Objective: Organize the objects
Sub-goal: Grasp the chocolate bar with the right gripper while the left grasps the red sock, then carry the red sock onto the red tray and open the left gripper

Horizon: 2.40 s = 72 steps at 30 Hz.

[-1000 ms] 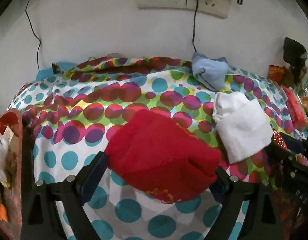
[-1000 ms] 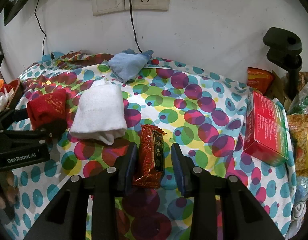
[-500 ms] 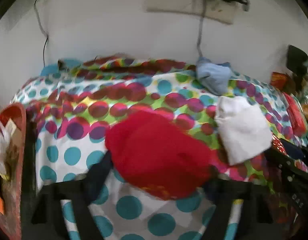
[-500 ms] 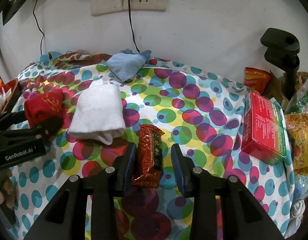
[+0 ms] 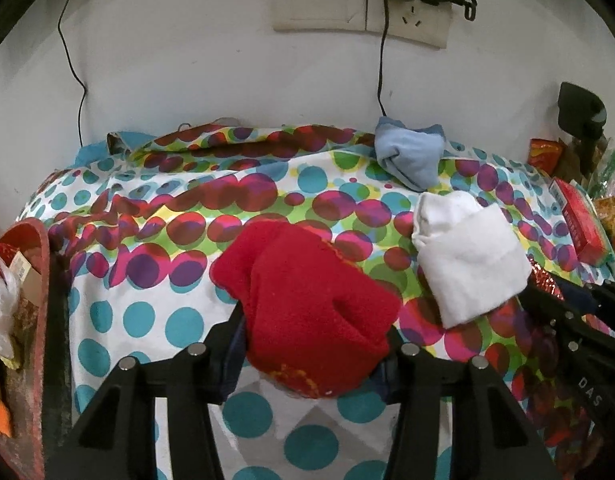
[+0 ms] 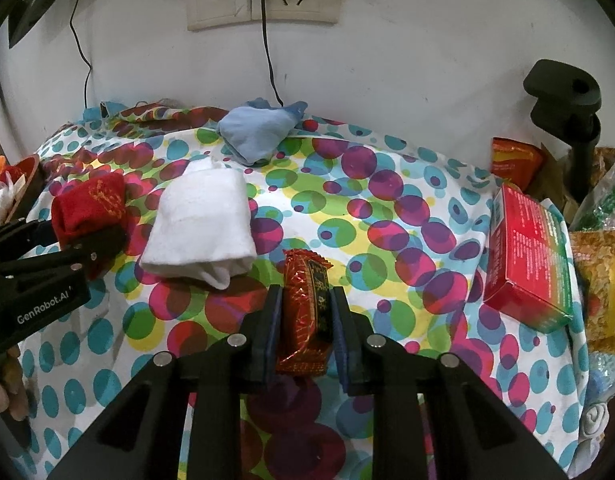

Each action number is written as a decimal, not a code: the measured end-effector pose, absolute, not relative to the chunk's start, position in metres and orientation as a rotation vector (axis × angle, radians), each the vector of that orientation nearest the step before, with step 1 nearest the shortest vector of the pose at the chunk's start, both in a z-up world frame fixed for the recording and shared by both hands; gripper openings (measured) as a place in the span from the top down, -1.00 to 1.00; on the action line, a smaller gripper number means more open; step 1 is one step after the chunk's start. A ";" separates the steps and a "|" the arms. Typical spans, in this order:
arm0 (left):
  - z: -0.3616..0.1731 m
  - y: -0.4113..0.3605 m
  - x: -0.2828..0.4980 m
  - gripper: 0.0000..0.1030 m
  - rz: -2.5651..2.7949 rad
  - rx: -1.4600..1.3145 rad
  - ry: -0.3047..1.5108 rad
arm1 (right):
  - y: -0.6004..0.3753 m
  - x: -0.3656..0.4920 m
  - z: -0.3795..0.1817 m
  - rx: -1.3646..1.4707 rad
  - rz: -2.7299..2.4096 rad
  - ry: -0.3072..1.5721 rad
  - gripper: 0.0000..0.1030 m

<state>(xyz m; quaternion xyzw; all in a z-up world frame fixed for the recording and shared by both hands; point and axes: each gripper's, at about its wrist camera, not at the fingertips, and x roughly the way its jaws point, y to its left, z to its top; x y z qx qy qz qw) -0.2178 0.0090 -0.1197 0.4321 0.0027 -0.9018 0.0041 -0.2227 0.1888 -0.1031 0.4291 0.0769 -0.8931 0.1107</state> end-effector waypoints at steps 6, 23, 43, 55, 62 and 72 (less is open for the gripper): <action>-0.120 0.010 -0.218 0.00 -2.825 1.355 0.006 | 0.188 -0.223 -0.103 1.261 -2.624 0.224 0.59; -0.104 0.010 -0.203 0.07 -2.890 1.356 -0.057 | 0.185 -0.221 -0.103 1.261 -2.633 0.253 0.59; -0.041 -0.056 -0.109 0.07 -2.904 1.295 -0.107 | 0.184 -0.222 -0.104 1.263 -2.633 0.254 0.57; -0.010 -0.174 -0.067 0.07 -2.727 1.180 -0.011 | 0.183 -0.221 -0.104 1.263 -2.635 0.263 0.56; -0.013 -0.246 -0.053 0.07 -2.594 1.164 0.036 | 0.183 -0.221 -0.104 1.263 -2.636 0.271 0.56; -0.022 -0.307 -0.036 0.06 -2.508 1.149 0.132 | 0.183 -0.221 -0.105 1.261 -2.639 0.283 0.57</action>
